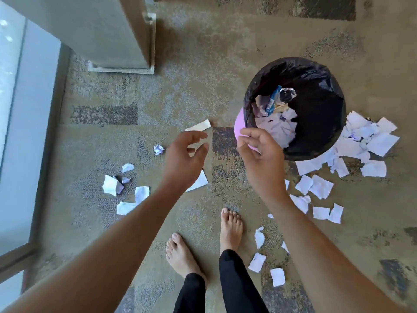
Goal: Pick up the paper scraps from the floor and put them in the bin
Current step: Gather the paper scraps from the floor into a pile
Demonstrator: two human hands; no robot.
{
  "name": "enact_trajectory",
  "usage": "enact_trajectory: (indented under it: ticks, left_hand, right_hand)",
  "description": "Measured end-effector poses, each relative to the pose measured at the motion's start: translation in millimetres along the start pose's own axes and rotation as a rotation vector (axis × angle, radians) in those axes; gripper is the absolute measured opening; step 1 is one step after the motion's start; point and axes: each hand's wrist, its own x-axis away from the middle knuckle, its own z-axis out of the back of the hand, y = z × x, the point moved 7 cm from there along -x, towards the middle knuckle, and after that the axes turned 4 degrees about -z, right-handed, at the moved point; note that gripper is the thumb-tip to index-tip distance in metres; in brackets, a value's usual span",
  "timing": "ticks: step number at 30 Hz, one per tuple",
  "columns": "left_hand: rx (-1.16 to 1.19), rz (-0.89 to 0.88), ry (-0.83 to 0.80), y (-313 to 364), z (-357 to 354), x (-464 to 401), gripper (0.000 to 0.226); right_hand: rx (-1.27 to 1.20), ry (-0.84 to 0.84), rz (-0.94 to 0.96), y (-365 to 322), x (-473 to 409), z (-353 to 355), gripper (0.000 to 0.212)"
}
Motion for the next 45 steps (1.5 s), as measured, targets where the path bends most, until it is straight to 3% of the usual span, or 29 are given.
enact_trajectory:
  ticks: [7,16,23,27,31,37,41,45]
  left_hand:
    - [-0.259,0.018,0.083,-115,66,23,0.020]
    - [-0.669,0.035,-0.012,-253,49,-32,0.058]
    - [-0.815,0.086,-0.053,-302,11,-93,0.071]
    - [-0.980,-0.028,0.003,-308,-1,-103,0.053]
    - [-0.823,-0.187,0.054,-312,-15,-102,0.027]
    - [-0.621,-0.227,0.027,-308,-25,-88,0.014]
    - [-0.434,-0.124,0.168,-301,2,-56,0.014]
    - [-0.303,0.084,0.386,-317,43,-8,0.016]
  right_hand:
    - [0.332,-0.222,-0.019,87,-3,-102,0.016]
    - [0.783,-0.350,0.118,201,-69,-174,0.028]
    - [1.097,-0.330,0.363,238,-144,-212,0.057]
    - [1.217,-0.362,0.368,252,-165,-219,0.055]
    - [1.214,-0.246,0.543,245,-160,-215,0.034]
    - [1.058,-0.325,0.553,245,-122,-208,0.015]
    - [0.983,-0.515,0.580,253,-71,-211,0.023]
    - [1.106,-0.631,0.548,271,-35,-211,0.033]
